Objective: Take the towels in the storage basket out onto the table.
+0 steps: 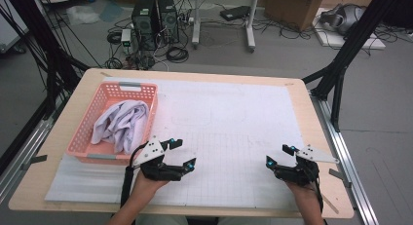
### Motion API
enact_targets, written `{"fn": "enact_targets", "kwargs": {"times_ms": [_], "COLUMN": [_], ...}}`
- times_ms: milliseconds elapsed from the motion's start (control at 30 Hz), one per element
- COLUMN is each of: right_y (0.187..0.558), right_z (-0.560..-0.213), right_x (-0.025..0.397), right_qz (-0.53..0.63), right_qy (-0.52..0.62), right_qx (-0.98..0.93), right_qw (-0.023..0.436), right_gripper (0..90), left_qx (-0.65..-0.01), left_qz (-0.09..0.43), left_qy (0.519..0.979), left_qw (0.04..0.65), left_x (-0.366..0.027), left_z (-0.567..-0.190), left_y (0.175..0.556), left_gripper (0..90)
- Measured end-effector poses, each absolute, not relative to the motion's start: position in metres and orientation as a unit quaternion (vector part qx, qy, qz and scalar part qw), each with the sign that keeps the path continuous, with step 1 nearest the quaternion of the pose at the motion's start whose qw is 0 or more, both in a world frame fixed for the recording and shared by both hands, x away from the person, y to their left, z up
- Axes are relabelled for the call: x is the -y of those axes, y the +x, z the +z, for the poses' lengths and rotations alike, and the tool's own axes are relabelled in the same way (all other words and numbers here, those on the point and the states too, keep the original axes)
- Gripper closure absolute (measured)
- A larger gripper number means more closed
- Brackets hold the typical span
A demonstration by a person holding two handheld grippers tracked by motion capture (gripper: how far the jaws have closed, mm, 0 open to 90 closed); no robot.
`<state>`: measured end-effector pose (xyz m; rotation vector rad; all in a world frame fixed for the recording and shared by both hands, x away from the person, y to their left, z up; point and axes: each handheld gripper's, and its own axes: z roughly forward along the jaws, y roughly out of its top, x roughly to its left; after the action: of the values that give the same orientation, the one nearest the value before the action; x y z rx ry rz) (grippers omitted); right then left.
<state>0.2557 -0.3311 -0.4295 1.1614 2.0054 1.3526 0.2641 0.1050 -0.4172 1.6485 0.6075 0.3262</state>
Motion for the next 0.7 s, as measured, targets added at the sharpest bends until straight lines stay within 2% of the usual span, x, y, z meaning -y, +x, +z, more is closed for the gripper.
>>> {"fn": "enact_targets", "kwargs": {"times_ms": [300,700], "right_y": [0.255,0.254], "right_z": [-0.428,-0.427], "right_x": [0.334,0.334], "right_qz": [0.491,0.489], "right_qy": [0.422,0.421], "right_qx": [-0.726,-0.728], "right_qw": [0.232,0.233], "right_gripper": [18.9,18.9], "left_qx": [-0.283,-0.298], "left_qz": [0.163,0.177], "left_qy": [0.69,0.676], "left_qw": [0.646,0.651], "left_x": [-0.133,-0.163], "left_z": [-0.381,-0.357], "left_y": [0.272,0.279], "left_gripper": [17.0,17.0]}}
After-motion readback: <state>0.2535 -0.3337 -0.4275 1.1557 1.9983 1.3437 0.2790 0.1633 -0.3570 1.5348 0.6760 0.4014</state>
